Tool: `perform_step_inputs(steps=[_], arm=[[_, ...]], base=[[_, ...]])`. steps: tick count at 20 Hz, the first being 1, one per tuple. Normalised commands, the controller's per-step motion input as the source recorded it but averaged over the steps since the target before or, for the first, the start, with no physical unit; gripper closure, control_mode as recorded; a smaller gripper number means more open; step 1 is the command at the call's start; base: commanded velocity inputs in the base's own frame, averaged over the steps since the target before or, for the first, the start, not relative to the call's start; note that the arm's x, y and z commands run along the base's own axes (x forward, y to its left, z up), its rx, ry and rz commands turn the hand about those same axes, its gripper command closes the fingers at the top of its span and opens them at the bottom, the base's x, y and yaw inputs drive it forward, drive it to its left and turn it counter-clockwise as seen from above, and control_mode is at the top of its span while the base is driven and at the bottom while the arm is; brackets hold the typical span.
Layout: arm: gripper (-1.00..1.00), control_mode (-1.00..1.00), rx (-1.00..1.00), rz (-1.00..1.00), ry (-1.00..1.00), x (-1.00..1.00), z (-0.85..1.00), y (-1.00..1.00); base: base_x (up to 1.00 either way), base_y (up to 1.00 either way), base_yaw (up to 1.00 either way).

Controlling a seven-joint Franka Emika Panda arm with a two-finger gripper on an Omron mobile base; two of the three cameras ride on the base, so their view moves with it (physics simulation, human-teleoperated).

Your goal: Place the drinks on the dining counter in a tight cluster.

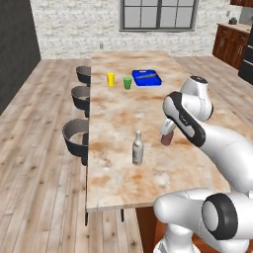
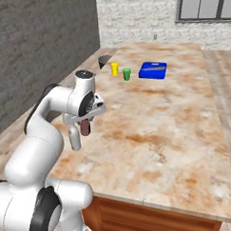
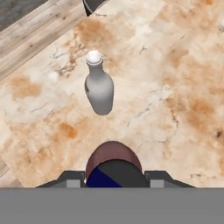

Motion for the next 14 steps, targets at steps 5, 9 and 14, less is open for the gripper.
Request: perform_step_inputs(steps=[5, 9, 14], arm=[[1.00, -1.00, -0.18, 0.06, 0.10, 0.00, 0.00, 0.15], [1.00, -1.00, -0.03, 0.14, 0.00, 0.00, -0.22, 0.00], [1.00, -1.00, 0.00, 0.32, 0.00, 0.02, -0.22, 0.00]], base=[[0.00, 0.00, 0.00], [0.00, 0.00, 0.00], [0.00, 0.00, 0.00]])
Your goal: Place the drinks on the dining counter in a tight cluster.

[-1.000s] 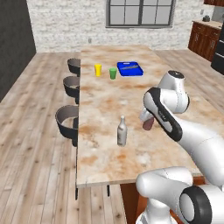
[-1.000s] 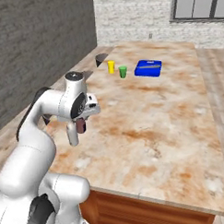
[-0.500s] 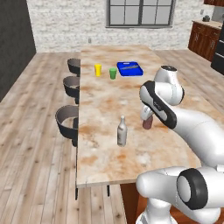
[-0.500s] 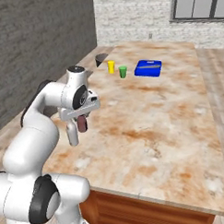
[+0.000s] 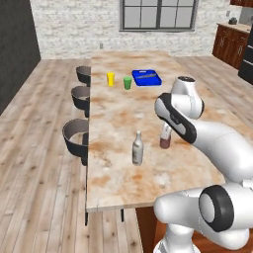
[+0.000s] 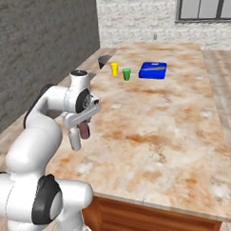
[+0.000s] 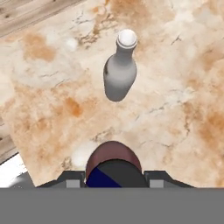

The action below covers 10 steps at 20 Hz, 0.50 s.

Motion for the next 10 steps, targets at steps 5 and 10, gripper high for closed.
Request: perform_step_inputs(steps=[5, 10], arm=[[1.00, -1.00, 0.00, 0.29, 0.00, 0.02, -0.29, 0.00], [1.00, -1.00, 0.00, 0.25, 0.01, 0.07, -0.20, 0.00]], base=[[0.00, 0.00, 0.00], [0.00, 0.00, 0.00]])
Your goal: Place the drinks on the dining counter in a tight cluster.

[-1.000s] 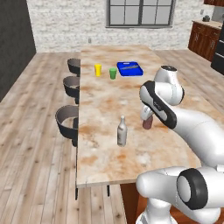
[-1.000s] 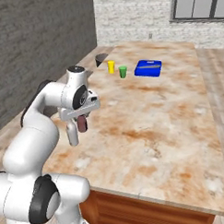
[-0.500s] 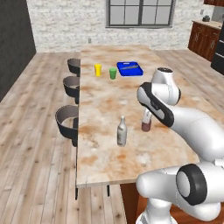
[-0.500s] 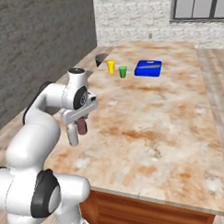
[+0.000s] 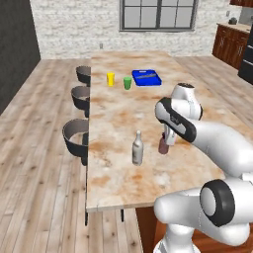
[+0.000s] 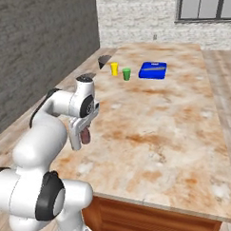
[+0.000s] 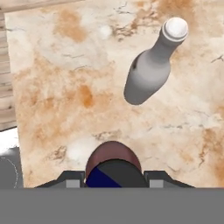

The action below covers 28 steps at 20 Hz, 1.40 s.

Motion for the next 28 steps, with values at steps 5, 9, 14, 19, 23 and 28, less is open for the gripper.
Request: perform_step_inputs(steps=[5, 9, 14, 19, 23, 28], arm=[[1.00, -1.00, 0.00, 0.14, 0.00, 0.30, -0.10, 0.00], [1.00, -1.00, 0.00, 0.13, 0.00, 0.41, -0.14, 0.00], [1.00, -1.00, 0.00, 0.11, 0.00, 0.27, -0.10, 0.00], [1.00, -1.00, 0.00, 0.09, 0.00, 0.10, -0.09, 0.05], [1.00, -1.00, 0.00, 0.08, 0.00, 0.06, -0.07, 0.13], [1.00, -1.00, 0.00, 0.04, 0.00, 0.13, -0.28, 0.04]], base=[[0.00, 0.00, 0.00], [0.00, 0.00, 0.00], [0.00, 0.00, 0.00], [0.00, 0.00, 0.00], [0.00, 0.00, 0.00], [0.00, 0.00, 0.00]])
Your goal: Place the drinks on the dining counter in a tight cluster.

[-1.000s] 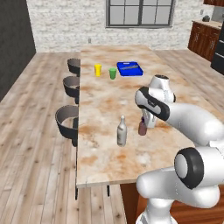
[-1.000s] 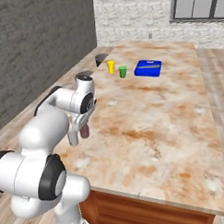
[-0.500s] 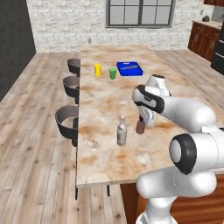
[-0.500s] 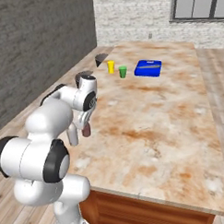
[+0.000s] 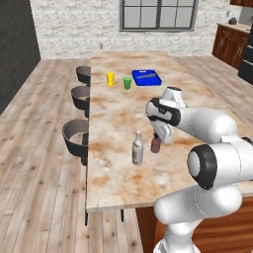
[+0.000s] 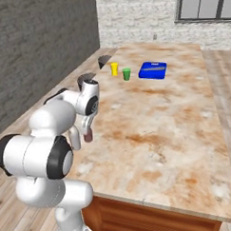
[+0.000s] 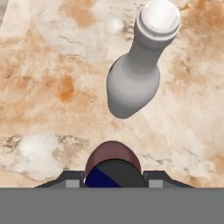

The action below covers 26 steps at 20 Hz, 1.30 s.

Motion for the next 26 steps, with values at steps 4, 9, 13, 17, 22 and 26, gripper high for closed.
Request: perform_step_inputs(steps=[4, 9, 13, 17, 22, 26], arm=[[1.00, -1.00, 0.00, 0.00, 0.00, 0.01, -0.33, 0.00], [1.00, -1.00, 0.00, 0.00, 0.00, 0.00, -0.27, 0.00], [1.00, -1.00, 0.00, 0.00, 0.00, 0.00, -0.35, 0.00], [1.00, -1.00, 0.00, 0.00, 0.00, 0.00, -0.29, 0.00], [1.00, -1.00, 0.00, 0.00, 0.00, 0.00, -0.13, 0.00], [1.00, -1.00, 0.00, 0.00, 0.00, 0.00, 0.00, 0.00]], base=[[0.00, 0.00, 0.00], [0.00, 0.00, 0.00], [0.00, 0.00, 0.00], [0.00, 0.00, 0.00], [0.00, 0.00, 0.00], [0.00, 0.00, 0.00]])
